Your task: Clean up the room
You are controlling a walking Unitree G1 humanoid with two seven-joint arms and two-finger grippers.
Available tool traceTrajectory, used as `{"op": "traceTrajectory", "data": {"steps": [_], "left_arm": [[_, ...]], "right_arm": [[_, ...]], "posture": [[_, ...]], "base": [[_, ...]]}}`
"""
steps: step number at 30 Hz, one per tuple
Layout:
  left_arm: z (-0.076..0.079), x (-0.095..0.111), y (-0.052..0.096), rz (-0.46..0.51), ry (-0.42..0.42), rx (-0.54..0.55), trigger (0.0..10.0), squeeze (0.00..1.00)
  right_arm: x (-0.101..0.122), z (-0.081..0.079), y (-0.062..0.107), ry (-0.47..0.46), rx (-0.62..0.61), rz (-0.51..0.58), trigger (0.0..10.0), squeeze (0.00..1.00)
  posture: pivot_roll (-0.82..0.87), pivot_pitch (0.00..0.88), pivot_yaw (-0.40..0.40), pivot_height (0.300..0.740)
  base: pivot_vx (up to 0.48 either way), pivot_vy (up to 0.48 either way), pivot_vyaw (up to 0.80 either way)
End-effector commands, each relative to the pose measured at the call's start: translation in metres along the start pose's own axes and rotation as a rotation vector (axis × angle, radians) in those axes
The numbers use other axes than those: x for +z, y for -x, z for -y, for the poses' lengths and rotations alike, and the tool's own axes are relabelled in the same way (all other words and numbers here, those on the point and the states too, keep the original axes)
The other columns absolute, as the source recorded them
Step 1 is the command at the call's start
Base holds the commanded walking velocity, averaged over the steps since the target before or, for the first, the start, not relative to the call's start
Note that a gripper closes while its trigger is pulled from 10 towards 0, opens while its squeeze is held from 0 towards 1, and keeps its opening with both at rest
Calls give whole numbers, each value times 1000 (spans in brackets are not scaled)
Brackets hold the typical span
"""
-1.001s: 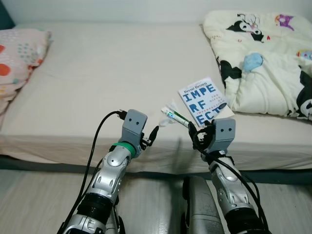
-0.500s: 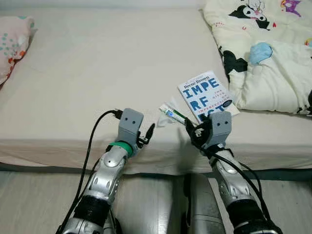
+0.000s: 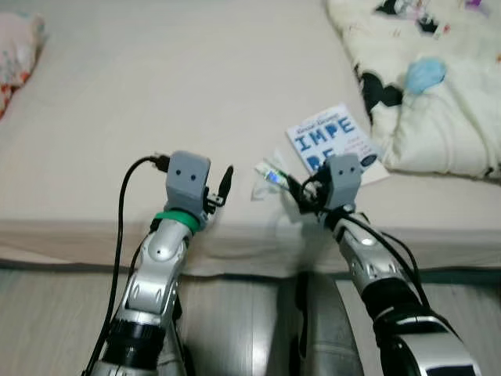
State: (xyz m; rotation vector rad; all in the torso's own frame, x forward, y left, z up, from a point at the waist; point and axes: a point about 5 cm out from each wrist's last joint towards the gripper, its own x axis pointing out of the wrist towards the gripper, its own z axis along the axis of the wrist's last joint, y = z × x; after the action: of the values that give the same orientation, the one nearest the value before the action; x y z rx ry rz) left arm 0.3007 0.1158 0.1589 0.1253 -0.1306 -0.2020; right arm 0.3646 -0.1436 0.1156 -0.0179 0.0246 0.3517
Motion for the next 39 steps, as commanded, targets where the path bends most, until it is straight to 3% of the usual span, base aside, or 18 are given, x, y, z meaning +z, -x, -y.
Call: {"op": "traceTrajectory", "data": {"steps": [1,12,13,17,28,29,30,31,39], "left_arm": [[-1,-2,5,-24,-6,8,10000,0],[-3,1,22,-59,-12,30,10000,0],[-3,1,24,-66,-12,32,10000,0],[-3,3,30,-84,-13,40,10000,0],[-10,7,47,-124,-29,71,10000,0],[-10,6,49,-131,-29,73,10000,0],[-10,6,49,-131,-29,73,10000,0],[-10,7,51,-137,-29,73,10000,0],[-8,7,54,-158,-25,68,10000,0]], "right_arm": [[-6,-4,0,-21,40,-37,10000,1000],[6,-7,-15,8,96,-77,10000,1000],[4,-8,-17,29,90,-118,10000,0],[-6,-11,-16,107,87,-205,10000,0],[-18,-20,-16,34,157,-316,10000,0],[-16,-20,-17,29,156,-318,6000,0],[-16,-20,-17,29,156,-318,6000,0],[-14,-18,-17,28,148,-315,78,0],[-10,-11,-17,-10,160,-320,0,0]], "posture": [[106,174,36,506],[151,228,26,506],[165,240,24,506],[187,253,24,506],[254,299,23,506],[254,299,23,506],[254,299,23,506],[256,306,25,506],[256,312,30,506]], "base": [[0,0,0],[0,0,0],[0,0,0],[0,0,0],[0,0,0],[0,0,0],[0,0,0],[0,0,0],[0,0,0]]}}
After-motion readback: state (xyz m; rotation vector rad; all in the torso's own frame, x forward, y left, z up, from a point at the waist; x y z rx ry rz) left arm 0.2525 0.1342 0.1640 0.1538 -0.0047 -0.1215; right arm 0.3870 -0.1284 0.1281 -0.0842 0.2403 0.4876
